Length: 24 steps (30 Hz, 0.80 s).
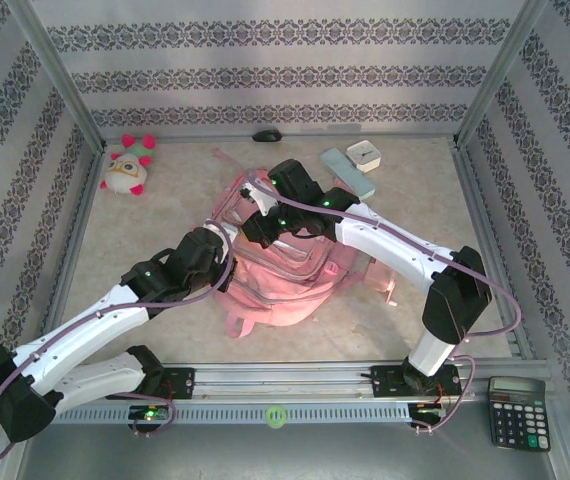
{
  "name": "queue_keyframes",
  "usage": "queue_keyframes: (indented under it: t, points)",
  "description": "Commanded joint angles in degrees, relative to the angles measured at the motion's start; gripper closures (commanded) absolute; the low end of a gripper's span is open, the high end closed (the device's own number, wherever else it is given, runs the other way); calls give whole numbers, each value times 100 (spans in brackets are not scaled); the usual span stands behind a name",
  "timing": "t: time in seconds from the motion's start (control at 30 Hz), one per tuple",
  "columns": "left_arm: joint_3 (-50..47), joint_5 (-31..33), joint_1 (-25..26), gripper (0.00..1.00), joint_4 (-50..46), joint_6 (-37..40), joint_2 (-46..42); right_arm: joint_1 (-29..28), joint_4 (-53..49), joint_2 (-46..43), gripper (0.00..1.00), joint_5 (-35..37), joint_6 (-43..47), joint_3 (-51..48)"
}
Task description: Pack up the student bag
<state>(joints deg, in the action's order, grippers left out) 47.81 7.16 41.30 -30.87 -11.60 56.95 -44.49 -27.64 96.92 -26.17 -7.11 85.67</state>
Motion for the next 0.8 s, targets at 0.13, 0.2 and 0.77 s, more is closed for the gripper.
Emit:
queue_keyframes:
  t: [0.13,0.2,0.77]
  points:
    - [-225,383,-42,100,-136,236,-528,-5,-50,-347,100,-810,729,262]
    - [-277,296,-148,100,-188,274,-626,-7,-161,-398,100,-996,970,257]
    - [-399,-1701,-727,100,-156,936,-698,199,-491,-622,100,-1474,1611,38]
